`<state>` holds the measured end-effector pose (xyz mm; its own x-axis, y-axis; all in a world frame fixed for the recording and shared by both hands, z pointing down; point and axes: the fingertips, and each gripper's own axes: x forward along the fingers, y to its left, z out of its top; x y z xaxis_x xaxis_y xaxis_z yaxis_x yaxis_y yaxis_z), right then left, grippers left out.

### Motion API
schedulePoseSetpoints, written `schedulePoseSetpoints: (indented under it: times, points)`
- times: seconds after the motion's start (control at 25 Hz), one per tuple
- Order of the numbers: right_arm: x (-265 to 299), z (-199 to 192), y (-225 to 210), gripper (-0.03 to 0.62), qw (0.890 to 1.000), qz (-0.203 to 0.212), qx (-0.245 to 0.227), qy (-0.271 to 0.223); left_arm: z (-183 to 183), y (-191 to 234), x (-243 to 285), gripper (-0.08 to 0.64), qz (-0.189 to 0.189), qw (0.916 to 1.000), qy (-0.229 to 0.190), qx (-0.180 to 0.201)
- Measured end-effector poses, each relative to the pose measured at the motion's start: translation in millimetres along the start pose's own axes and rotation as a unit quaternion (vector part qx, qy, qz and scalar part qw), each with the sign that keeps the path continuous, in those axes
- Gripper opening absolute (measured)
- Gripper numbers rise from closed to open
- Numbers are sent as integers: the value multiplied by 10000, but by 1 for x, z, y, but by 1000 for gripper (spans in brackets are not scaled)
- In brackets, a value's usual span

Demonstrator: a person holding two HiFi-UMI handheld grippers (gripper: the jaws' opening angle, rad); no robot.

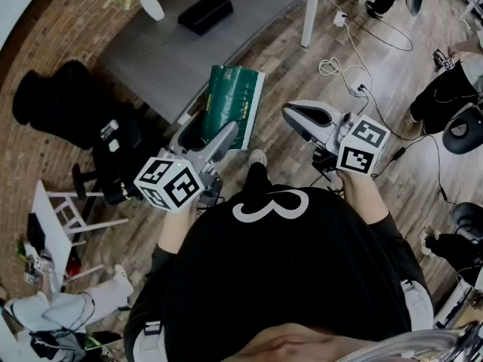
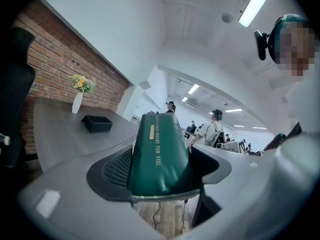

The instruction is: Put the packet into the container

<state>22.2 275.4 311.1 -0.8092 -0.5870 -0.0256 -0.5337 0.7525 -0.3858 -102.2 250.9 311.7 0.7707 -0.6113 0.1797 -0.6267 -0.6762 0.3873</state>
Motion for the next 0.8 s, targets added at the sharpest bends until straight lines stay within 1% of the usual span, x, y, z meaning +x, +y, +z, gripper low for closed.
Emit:
schedulePoseSetpoints:
  times: [0.16, 0.32, 0.52, 0.8]
  points:
    - [-1, -1, -4, 0, 10000, -14, -30, 33, -4, 3, 4, 388, 24, 10000, 2, -38]
    - [2, -11, -9, 2, 9998, -40, 106, 155, -10, 9, 8, 388, -37, 9999, 4, -125]
    - [6, -11, -16, 2, 9999, -29, 124, 53, -14, 16, 13, 388, -108, 9999, -10, -84]
    - [36, 7, -64, 2, 9997, 67, 191, 106, 10, 54, 53, 387, -40, 10000, -36, -74]
